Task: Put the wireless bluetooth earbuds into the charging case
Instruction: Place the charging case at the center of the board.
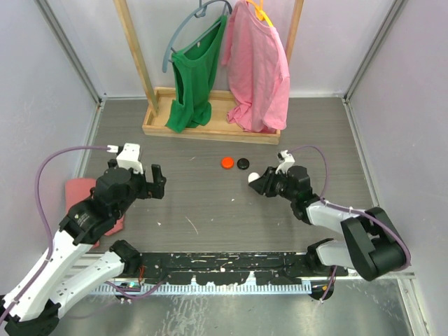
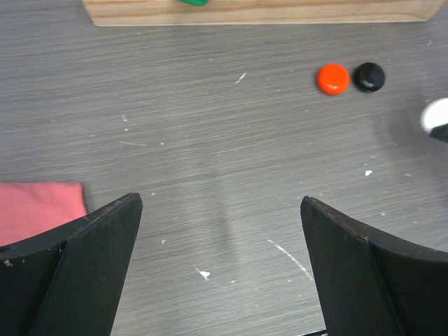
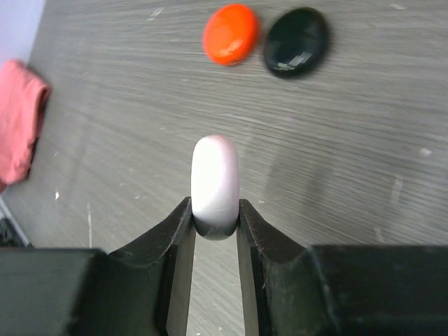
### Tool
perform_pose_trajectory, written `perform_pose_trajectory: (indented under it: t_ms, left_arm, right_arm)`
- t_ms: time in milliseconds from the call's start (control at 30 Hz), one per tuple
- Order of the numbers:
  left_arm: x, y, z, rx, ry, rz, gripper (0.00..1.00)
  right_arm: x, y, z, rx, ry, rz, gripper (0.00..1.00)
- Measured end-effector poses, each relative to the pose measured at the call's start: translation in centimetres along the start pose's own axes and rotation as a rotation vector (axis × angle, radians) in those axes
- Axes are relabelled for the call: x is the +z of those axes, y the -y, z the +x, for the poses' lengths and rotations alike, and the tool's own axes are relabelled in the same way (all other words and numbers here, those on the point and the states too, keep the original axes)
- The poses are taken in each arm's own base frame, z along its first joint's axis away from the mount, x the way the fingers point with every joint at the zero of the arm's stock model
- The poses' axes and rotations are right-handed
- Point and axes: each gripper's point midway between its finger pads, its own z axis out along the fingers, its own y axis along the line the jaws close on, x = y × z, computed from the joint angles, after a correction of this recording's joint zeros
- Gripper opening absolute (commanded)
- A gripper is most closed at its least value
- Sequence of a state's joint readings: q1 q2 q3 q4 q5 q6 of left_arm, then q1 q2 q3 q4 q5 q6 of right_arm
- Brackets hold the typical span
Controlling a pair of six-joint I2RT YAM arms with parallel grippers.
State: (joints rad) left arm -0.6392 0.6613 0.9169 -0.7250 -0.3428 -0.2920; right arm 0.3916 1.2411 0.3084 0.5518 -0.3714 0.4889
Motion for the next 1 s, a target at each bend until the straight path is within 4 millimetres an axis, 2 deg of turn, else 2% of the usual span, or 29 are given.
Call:
perform_pose_trajectory:
  t_ms: [233,333,433,567,700,833,1000]
  left_arm:
    - [0.0,-1.9,1.6,0.046,0.006,-0.064,0.98]
    - [0.0,-2.2,1.9,0.046,0.01,-0.071,0.98]
    - [-0.2,-2.8,1.6,0.028,0.03,-0.087,0.98]
    - [-0.3,-3.8,1.2,-0.007,0.044,-0.121,0.98]
    - [-0.4,-4.4,1.1,-0.039,0.055,-0.129,0.98]
    - [-0.6,-4.4,1.0,-0.053,0.064,-0.12,0.98]
    - [-0.7,-4.4,1.0,-0.062,0.068,-0.108,0.98]
  right_arm:
    - [0.7,5.5,1.1,0.205,-0.016,0.183,0.12]
    - [1.6,6.7,0.9,0.25,-0.018,0.222,0.16]
    - [3.2,7.6,-0.2,0.276,-0.016,0.236,0.19]
    - [5.1,8.2,-1.3,0.301,-0.01,0.233,0.31]
    - [6.3,8.4,-2.0,0.32,-0.006,0.225,0.47]
    - [6.6,8.1,-2.7,0.333,0.0,0.212,0.62]
    - [6.7,8.0,-3.5,0.326,0.006,0.223,0.72]
